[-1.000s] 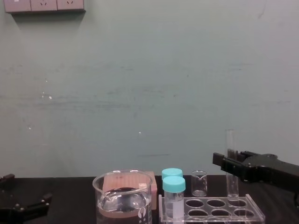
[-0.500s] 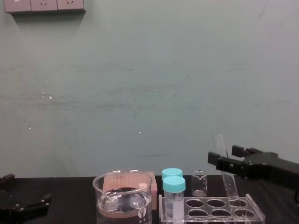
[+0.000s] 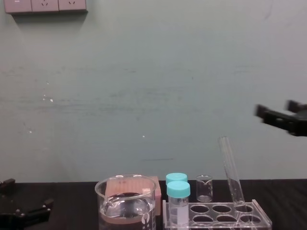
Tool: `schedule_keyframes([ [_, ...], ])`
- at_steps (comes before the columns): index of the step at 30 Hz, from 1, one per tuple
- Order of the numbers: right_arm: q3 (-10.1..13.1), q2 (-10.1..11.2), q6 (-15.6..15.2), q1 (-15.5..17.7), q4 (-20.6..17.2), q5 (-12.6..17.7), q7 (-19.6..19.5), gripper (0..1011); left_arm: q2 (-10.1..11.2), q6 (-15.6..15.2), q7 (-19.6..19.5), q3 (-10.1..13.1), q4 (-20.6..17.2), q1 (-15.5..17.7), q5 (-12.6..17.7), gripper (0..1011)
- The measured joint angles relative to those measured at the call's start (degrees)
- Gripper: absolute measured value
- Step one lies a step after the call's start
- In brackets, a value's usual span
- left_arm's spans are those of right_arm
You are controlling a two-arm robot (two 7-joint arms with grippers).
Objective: Hold the test tube with one hand and immerse one end into the beaker, then return it to the test tube rack.
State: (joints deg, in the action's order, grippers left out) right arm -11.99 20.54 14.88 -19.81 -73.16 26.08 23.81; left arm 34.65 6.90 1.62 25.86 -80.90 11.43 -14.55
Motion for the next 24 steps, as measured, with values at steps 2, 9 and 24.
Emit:
schedule_keyframes([
  [2, 1.02, -0.02, -0.15, 1.07, -0.45, -1.71, -3.6, 1003, 0.0, 0.0, 0.0, 0.0, 0.0, 0.0, 0.0, 1000],
  [9, 3.01, -1.69, -3.32, 3.9, 0.59, -5.98, -12.68, 1003, 0.0, 0.0, 0.0, 0.0, 0.0, 0.0, 0.0, 1000],
  [24, 1.83, -3.17, -9.2, 3.85, 4.02, -7.64, -9.63, 1003, 0.0, 0.0, 0.0, 0.0, 0.0, 0.0, 0.0, 1000],
])
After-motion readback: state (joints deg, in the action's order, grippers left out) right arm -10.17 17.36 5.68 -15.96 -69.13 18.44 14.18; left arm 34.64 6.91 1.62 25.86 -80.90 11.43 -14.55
